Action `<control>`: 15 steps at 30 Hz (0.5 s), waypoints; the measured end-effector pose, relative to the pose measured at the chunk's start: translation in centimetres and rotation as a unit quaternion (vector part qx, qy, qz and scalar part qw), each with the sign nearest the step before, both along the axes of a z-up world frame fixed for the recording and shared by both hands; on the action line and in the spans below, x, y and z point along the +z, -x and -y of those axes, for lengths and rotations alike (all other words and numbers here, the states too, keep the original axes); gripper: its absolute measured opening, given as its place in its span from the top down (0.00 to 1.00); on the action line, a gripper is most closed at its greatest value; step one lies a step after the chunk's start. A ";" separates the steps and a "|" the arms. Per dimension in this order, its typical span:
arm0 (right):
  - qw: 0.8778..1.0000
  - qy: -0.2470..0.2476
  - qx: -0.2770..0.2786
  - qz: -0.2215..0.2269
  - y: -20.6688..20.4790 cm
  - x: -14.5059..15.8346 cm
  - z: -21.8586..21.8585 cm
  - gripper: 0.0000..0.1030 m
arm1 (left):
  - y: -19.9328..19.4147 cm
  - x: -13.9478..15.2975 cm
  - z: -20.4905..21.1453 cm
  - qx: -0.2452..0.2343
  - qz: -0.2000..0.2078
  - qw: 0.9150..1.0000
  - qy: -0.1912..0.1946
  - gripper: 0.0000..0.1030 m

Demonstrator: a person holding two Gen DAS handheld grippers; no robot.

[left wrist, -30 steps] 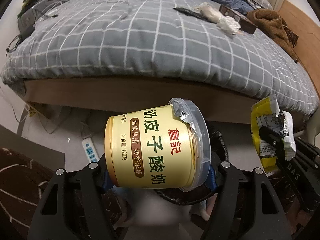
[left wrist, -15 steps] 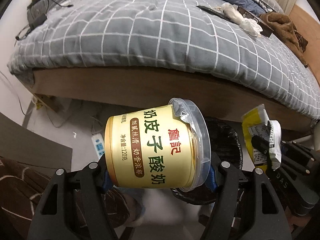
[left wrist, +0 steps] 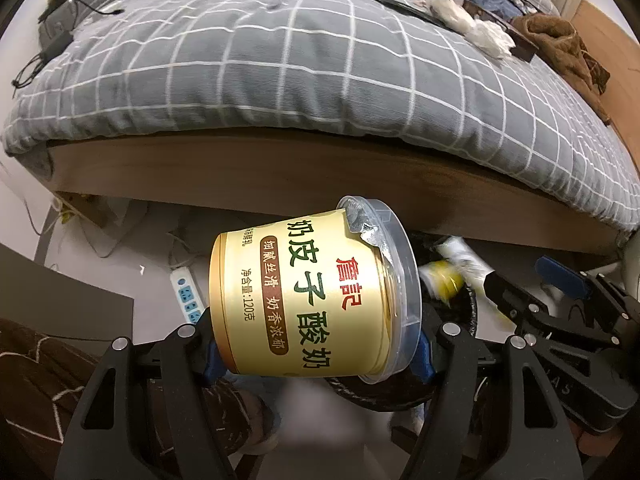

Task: Collect trash
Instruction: 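Open the right gripper to drop the snack packet into the bin while the left gripper holds the cup, then open the left gripper to drop the yogurt cup into the bin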

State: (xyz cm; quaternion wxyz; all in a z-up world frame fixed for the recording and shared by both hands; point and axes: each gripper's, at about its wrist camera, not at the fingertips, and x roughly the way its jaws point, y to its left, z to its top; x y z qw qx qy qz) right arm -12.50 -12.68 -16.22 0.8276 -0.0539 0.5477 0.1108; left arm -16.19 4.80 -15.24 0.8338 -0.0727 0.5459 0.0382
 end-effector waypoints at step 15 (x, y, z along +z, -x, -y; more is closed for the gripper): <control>0.994 0.023 -0.102 0.036 0.0 1.2 8.9 0.07 | -2.3 -0.4 6.5 -0.075 -0.008 0.997 0.015 0.35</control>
